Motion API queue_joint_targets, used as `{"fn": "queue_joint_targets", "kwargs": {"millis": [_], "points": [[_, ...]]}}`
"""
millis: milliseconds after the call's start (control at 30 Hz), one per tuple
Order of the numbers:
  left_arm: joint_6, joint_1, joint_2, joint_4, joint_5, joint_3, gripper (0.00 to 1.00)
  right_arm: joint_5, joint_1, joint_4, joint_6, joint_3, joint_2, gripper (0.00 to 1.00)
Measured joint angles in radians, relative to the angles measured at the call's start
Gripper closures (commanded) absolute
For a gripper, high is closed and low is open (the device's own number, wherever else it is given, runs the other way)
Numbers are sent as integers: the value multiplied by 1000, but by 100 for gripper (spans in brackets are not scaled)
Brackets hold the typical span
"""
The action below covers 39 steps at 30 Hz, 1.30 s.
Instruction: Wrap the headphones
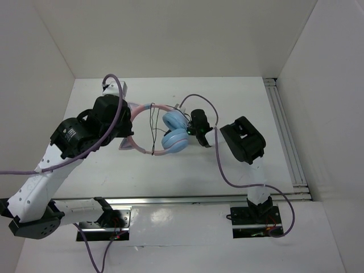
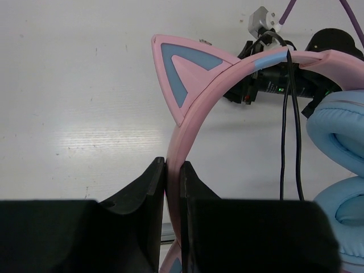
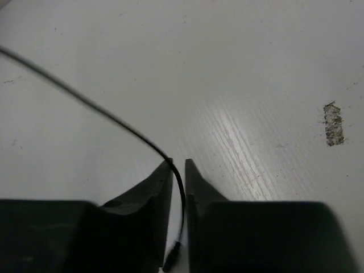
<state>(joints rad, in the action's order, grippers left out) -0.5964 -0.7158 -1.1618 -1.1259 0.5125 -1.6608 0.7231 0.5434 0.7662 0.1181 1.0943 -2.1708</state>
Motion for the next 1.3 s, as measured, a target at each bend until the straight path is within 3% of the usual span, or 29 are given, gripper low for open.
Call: {"fn": "queue_joint_targets", "kwargs": {"millis": [67,200,333,533,767,967,1300], "points": [[-13,14,0,0,0,0,100,0,0,-13,-1,16,-2,99],[-37,66,1,6,0,6,100,-26,0,-16,11,-5,4,100],[-53,153,-2,38,1,36,100,-85,0,-12,40,-151,80,100],[-66,267,-81,90,65,42,100,-225,46,-54,71,-343,343,100],[-66,341,-268,156,152,22,100,-419,275,-193,47,-399,710,100],[-68,349,-338,173,238,56,100,-520,348,-374,1,-379,928,100],[-76,263,-463,148,326,83,100,-653,410,-656,-76,-227,977,100]]}}
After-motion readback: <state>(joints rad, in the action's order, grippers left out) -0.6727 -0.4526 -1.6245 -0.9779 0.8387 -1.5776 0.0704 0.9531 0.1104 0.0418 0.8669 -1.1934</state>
